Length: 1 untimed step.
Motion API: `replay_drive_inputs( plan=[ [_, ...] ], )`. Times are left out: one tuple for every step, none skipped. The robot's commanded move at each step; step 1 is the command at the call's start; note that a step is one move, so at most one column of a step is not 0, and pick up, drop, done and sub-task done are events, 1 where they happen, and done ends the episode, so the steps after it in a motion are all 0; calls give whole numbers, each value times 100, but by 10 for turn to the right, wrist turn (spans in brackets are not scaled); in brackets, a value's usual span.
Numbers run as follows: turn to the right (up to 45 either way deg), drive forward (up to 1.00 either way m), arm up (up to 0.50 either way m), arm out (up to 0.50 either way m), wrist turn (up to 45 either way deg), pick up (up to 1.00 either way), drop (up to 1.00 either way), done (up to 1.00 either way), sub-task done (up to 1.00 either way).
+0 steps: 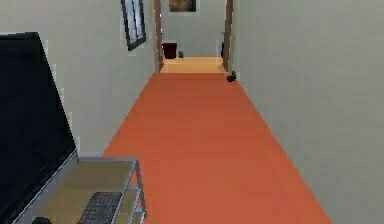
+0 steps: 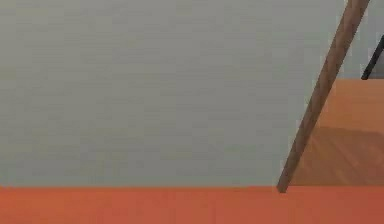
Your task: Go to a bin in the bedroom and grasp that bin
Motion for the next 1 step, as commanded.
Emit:
replay_drive_inputs(
  plan=[
    [0,100,0,0,0,0,0,0,0]
  ],
)
